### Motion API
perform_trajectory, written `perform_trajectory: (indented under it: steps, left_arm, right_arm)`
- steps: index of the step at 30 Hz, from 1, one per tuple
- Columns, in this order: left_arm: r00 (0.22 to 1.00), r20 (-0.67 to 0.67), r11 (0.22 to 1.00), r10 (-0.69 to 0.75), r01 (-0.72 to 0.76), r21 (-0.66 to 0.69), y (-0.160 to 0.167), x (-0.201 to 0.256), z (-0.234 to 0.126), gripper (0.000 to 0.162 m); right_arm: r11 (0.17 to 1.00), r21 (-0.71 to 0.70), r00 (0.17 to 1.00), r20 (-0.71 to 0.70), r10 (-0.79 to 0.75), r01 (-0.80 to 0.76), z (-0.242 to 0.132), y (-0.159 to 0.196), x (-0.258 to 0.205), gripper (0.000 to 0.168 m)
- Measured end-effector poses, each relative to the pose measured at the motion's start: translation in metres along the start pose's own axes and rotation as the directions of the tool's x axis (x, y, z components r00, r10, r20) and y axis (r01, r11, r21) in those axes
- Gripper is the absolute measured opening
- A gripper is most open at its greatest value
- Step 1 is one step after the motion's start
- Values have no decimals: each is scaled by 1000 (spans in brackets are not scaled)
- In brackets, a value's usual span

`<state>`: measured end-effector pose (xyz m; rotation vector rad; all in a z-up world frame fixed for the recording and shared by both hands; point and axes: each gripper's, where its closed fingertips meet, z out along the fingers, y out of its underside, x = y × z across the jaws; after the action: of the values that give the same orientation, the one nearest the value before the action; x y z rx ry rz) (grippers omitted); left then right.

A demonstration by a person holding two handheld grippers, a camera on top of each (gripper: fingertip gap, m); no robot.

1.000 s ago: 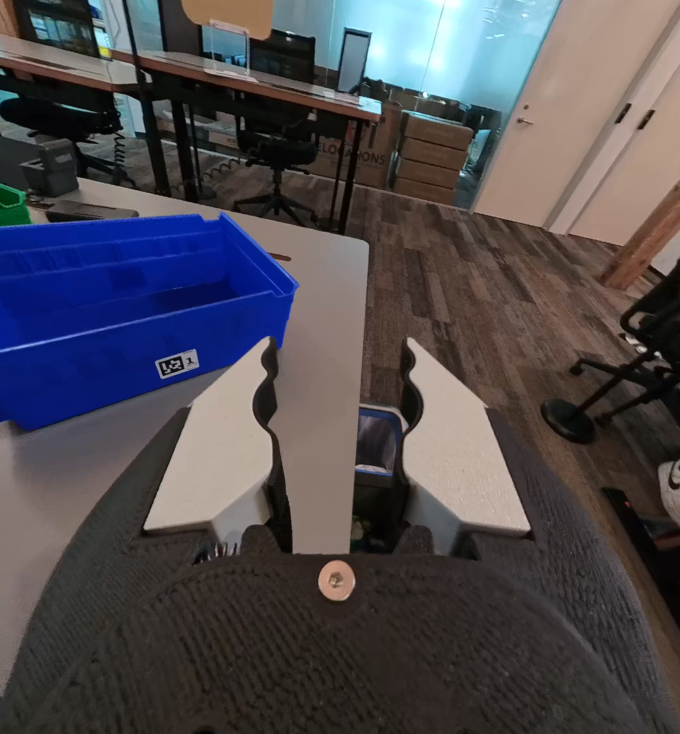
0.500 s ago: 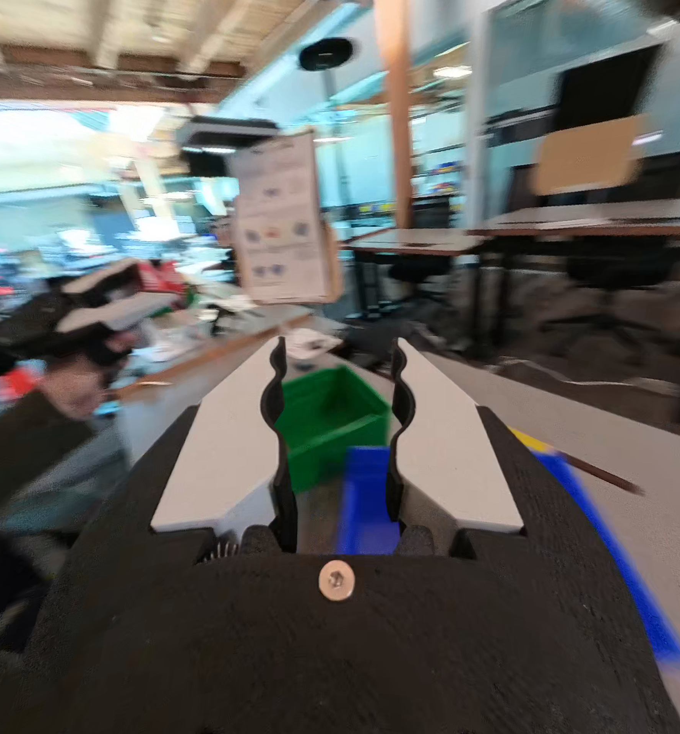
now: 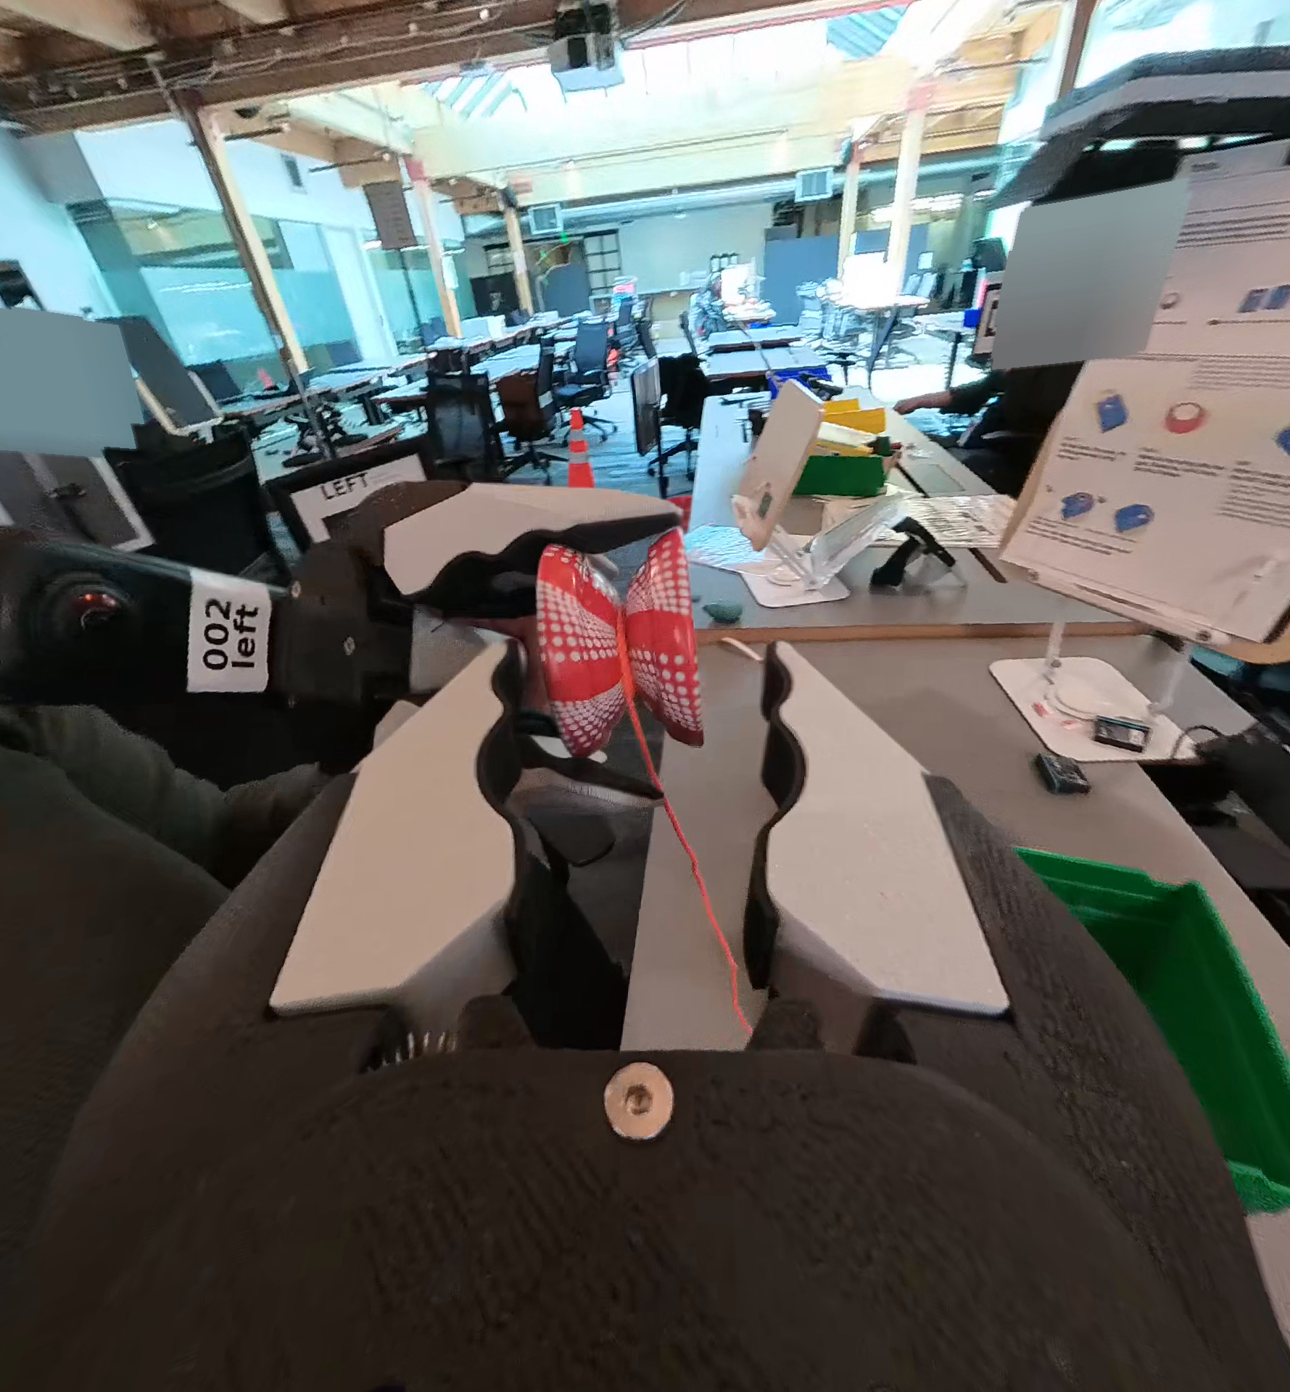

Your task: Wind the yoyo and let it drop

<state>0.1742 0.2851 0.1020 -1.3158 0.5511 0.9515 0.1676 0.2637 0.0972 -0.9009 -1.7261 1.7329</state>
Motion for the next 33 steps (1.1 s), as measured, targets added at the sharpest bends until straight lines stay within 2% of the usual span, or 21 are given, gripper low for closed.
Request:
perform_trajectory:
  steps: [2,5,8,9,10,11,12,14,17,19,21,24,25,26,27,29,31,33]
  left_arm:
    - [1000,-11,1000,10,-10,-6,-1,1,-3,61]
    - [999,-31,1000,9,-8,12,-4,2,-7,62]
    - [998,-7,996,-60,60,63,-11,-3,-7,61]
    - [995,19,990,-98,95,105,-17,-6,-9,69]
    - [986,51,980,-158,150,134,-19,-13,-9,88]
    - [974,47,969,-223,216,117,-14,-16,-9,103]
    - [953,16,949,-301,298,99,-9,-15,-6,112]
    - [887,-58,883,-458,462,83,-2,-11,-2,119]
    - [822,-144,826,-551,562,43,1,1,3,117]
    - [808,-166,814,-566,579,42,-2,4,4,110]
    - [757,-218,769,-616,637,41,-8,8,5,103]
    - [582,-390,633,-714,774,-3,-22,21,4,93]
    - [539,-430,602,-724,799,-12,-26,24,3,85]
    - [524,-461,593,-716,805,-7,-29,26,1,70]
    - [534,-472,602,-701,799,10,-32,27,0,54]
    - [609,-472,662,-637,746,70,-37,27,-5,3]
    - [678,-428,711,-597,695,108,-37,22,-6,0]
    - [684,-432,710,-587,692,131,-41,16,-11,0]
  right_arm:
    - [999,-20,998,51,-31,32,2,2,-8,39]
    - [995,-30,994,66,-88,90,3,3,-13,35]
    - [995,6,994,55,-99,99,5,-4,-17,34]
    - [995,28,994,39,-100,99,5,-8,-17,33]
    - [993,50,994,8,-110,110,3,-13,-14,33]
    - [991,72,993,-14,-116,117,1,-18,-12,33]
    - [989,96,993,-30,-113,116,-2,-23,-10,33]
    - [984,151,995,-42,-94,99,-7,-34,-8,32]
    - [977,181,993,-52,-108,115,-9,-42,-13,32]
    - [972,193,990,-62,-126,136,-10,-46,-16,31]
    - [966,223,991,-52,-124,133,-14,-52,-21,31]
    - [951,304,997,18,-73,64,-25,-68,-29,32]
    - [946,324,997,62,-41,18,-27,-70,-33,32]
    - [943,333,995,100,-13,-22,-28,-71,-36,32]
    - [939,342,992,122,7,-48,-29,-72,-38,32]
    - [928,365,991,132,28,-75,-32,-74,-36,32]
    - [911,404,992,117,41,-86,-40,-79,-31,32]
    - [896,438,996,76,45,-74,-49,-85,-24,32]
